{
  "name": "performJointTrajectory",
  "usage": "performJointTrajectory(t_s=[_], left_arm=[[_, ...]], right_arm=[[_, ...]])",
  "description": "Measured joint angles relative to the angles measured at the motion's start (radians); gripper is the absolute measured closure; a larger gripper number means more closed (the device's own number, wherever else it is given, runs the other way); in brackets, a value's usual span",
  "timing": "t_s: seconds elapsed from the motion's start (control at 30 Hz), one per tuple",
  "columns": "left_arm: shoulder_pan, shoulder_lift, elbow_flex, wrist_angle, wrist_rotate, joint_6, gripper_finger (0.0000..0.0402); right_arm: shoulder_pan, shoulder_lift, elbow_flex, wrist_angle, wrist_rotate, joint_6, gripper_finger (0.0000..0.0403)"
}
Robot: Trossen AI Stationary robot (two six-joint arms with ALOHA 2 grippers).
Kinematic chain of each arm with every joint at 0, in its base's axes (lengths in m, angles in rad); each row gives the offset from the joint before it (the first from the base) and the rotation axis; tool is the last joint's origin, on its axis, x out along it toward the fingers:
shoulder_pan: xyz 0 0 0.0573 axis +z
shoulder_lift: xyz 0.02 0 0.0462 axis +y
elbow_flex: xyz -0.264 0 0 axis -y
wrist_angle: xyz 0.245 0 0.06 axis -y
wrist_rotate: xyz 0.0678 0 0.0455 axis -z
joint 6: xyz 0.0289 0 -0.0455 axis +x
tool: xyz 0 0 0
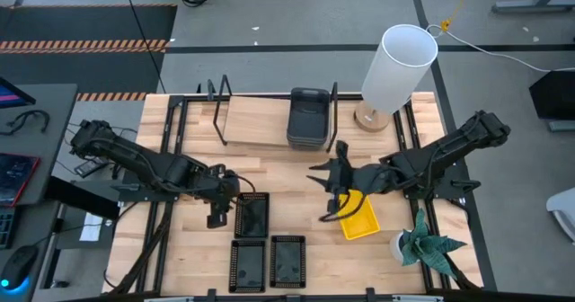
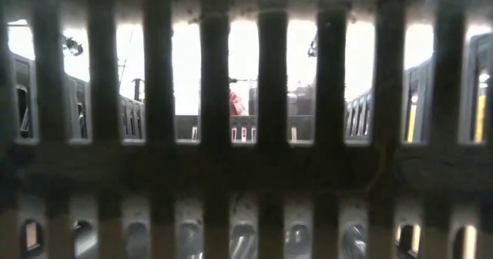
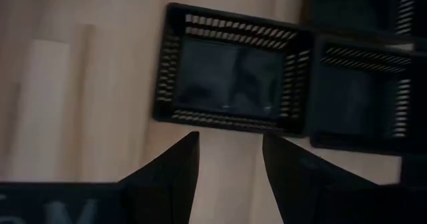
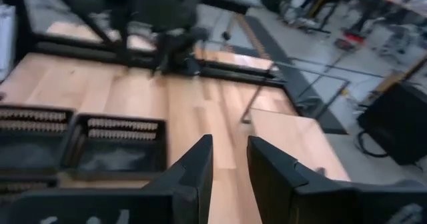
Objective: Stack baskets on shelf by color
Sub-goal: Stack the bottom left black bin on top of the top black bin
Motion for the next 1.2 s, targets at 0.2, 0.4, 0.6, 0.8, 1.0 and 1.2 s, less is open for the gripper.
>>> performJointTrajectory(t_s=[0.2, 0.4, 0.6, 0.8, 1.0, 1.2], left_arm=[[-0.003, 0.020, -0.024, 0.074, 0.042, -0.074, 0.0230], [-0.032, 0.095, -0.024, 0.202, 0.089, -0.096, 0.0230], [-0.049, 0.176, -0.024, 0.248, 0.142, -0.101, 0.0230], [-0.094, 0.251, 0.003, 0.278, 0.189, -0.116, 0.0230], [-0.186, 0.335, 0.111, 0.284, 0.241, -0.140, 0.0230], [-0.293, 0.416, 0.207, 0.282, 0.247, -0.192, 0.0230]], right_arm=[[0.000, -0.100, -0.120, 0.153, 0.024, -0.023, 0.0305], [0.000, -0.152, -0.185, 0.265, 0.025, -0.061, 0.0305], [-0.001, -0.154, -0.192, 0.293, 0.024, -0.071, 0.0305], [-0.002, -0.153, -0.192, 0.291, 0.024, -0.071, 0.0305], [-0.002, -0.153, -0.192, 0.291, 0.024, -0.071, 0.0305], [-0.002, -0.153, -0.192, 0.290, 0.023, -0.065, 0.0305]])
